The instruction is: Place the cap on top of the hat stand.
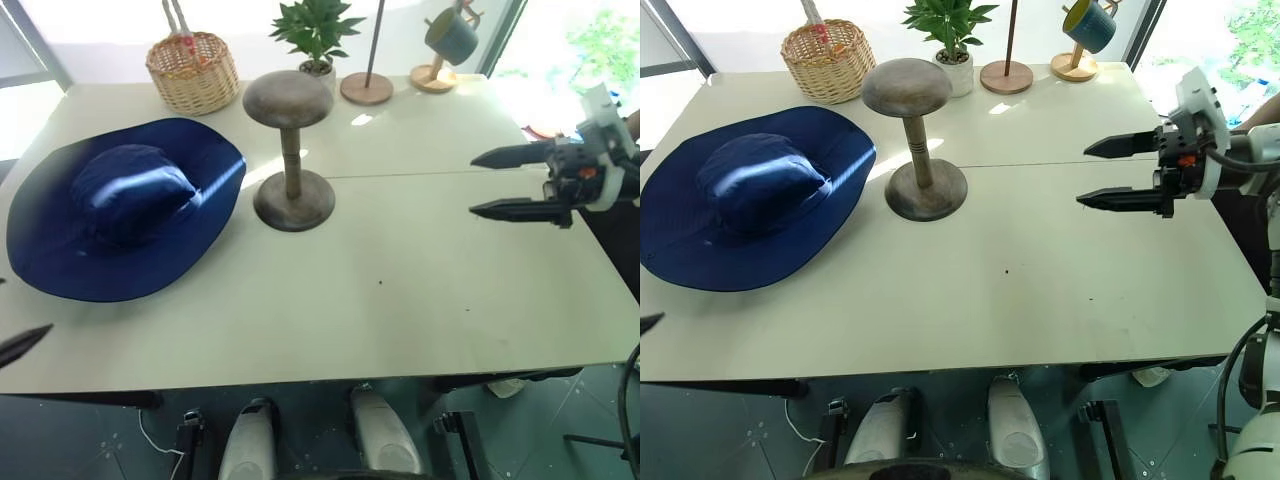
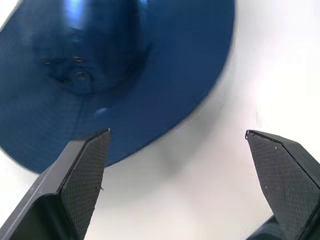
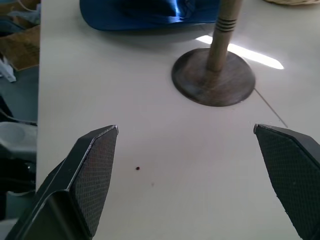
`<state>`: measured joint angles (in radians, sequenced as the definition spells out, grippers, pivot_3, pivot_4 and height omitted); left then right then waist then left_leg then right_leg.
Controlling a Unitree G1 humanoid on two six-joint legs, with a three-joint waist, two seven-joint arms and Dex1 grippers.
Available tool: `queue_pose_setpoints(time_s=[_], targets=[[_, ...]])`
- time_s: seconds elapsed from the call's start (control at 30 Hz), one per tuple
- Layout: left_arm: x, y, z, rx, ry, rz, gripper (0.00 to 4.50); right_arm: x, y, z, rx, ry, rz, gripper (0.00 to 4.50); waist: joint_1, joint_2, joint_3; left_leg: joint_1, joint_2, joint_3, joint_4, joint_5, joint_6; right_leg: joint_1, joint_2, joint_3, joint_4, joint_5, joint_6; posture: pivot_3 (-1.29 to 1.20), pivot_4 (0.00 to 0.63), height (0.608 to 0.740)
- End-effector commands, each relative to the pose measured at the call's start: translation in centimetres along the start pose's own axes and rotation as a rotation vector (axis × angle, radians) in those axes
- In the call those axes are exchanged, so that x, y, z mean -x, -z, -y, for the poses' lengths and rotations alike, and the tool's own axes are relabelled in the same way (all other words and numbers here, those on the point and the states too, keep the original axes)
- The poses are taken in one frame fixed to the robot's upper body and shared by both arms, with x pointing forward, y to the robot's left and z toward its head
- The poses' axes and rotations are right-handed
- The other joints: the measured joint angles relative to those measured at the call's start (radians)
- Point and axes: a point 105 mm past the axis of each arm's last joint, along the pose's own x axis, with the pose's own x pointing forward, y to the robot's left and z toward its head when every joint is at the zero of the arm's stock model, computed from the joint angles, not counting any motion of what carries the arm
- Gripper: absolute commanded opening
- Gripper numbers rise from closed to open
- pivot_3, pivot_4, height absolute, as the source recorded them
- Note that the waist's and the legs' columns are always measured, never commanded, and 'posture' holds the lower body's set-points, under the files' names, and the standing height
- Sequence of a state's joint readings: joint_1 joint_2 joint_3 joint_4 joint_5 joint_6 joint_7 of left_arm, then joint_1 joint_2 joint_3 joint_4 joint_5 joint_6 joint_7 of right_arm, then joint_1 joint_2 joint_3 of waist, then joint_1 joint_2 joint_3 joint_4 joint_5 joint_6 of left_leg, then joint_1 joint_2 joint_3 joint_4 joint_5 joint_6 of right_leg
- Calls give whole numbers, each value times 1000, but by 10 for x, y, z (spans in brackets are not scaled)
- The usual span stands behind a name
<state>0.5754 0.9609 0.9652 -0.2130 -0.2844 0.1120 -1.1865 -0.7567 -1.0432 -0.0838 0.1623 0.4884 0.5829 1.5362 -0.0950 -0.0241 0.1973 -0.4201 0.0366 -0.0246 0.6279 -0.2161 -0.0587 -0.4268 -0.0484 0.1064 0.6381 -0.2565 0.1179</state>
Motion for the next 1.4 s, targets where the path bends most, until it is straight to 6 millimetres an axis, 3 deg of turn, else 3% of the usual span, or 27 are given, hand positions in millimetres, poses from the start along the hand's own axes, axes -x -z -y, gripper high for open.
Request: queue_pose_setpoints(time_s=[0.03,0.27,0.43,0.7,0.87,1.03,1.13,1.37,1.4], targets=[[-22,3,0,-226,-9,-13,4500,2,-16,-15,45,-45,13,4452,2,1,0,0,0,0,0,0,0,0,0,0,0,0,0,0,150,740],[-75,-11,2,-418,-47,104,4500,-5,-24,-32,40,-103,19,4452,24,0,0,0,0,1,2,0,0,0,0,1,2,0,0,0,150,740],[-105,-14,14,-508,-3,133,4500,-7,-28,-43,54,-131,22,4452,26,0,0,0,0,1,3,0,0,-2,0,1,6,0,1,0,150,740],[-140,-18,18,-572,18,153,4500,-8,-31,-41,55,-89,38,4452,33,3,-2,2,0,1,4,0,0,-1,1,1,10,0,1,0,150,740],[-175,-30,14,-596,-57,163,4500,-8,-32,-42,61,-78,39,4452,53,7,-4,3,0,1,5,0,0,1,1,1,10,2,4,0,150,740],[-191,-27,4,-581,-119,119,4500,-8,-33,-42,62,-70,41,4452,58,9,-6,5,0,0,5,0,0,3,1,1,11,2,5,0,150,740],[-196,-25,2,-588,-130,105,3672,-9,-33,-43,60,-63,40,4500,56,10,-6,7,0,0,5,0,0,5,1,1,12,2,5,0,150,740],[-197,-29,-5,-507,-151,128,213,-6,-35,-42,64,-41,49,4500,51,10,-6,9,0,0,4,0,0,5,2,1,12,2,5,0,150,740],[-197,-29,-7,-487,-155,128,100,-5,-35,-41,69,-36,50,4500,52,11,-6,9,0,0,4,0,0,5,2,1,12,2,5,0,150,740]])
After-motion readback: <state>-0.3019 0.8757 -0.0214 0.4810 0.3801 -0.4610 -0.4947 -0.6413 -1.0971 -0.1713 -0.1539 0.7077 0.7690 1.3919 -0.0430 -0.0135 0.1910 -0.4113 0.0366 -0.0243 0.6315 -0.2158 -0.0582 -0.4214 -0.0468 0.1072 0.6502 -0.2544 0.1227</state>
